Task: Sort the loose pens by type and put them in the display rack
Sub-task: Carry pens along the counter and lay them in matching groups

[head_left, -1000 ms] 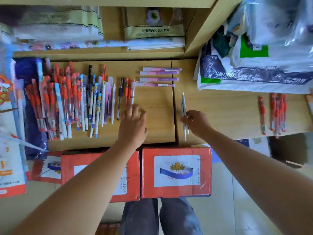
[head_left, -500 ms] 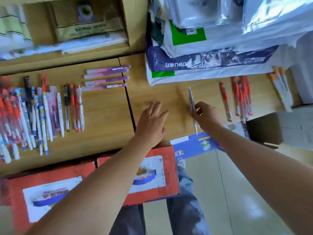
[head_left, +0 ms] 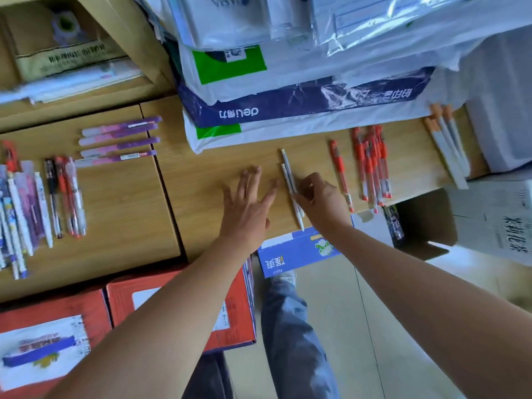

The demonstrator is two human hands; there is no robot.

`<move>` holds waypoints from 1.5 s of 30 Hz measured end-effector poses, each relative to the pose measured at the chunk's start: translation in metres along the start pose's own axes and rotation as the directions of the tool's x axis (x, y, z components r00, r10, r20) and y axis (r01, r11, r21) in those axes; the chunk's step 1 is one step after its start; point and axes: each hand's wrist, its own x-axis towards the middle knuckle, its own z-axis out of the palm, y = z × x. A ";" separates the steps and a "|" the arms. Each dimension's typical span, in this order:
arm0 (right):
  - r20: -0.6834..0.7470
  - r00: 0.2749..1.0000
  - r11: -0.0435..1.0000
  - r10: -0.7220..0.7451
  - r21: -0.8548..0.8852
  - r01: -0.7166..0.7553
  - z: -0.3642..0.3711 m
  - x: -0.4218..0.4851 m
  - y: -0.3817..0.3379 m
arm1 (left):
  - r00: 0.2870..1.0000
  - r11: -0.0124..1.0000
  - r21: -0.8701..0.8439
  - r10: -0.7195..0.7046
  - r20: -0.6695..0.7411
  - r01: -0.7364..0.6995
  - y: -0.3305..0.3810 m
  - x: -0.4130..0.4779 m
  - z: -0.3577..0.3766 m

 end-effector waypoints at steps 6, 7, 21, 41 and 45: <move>0.067 0.996 0.994 -0.056 -0.091 0.062 -0.005 0.002 0.002 | 0.999 0.999 -0.032 -0.033 0.028 0.034 0.005 0.002 -0.007; 0.053 0.997 0.993 -0.057 -0.099 0.062 -0.007 0.002 0.002 | 0.999 0.998 -0.049 -0.031 0.015 0.032 0.002 0.000 -0.008; 0.255 0.867 0.901 -0.428 0.046 0.431 0.047 -0.016 -0.150 | 0.910 0.870 -0.431 -0.355 -0.213 0.239 -0.129 -0.094 -0.021; 0.142 0.990 0.977 0.014 -0.214 0.016 0.228 -0.034 -0.345 | 0.921 0.937 -0.305 -0.262 -0.289 0.171 -0.355 -0.208 0.036; 0.132 0.991 0.969 0.024 -0.246 0.010 0.224 -0.038 -0.337 | 0.891 0.935 -0.325 -0.263 -0.371 0.141 -0.363 -0.204 0.037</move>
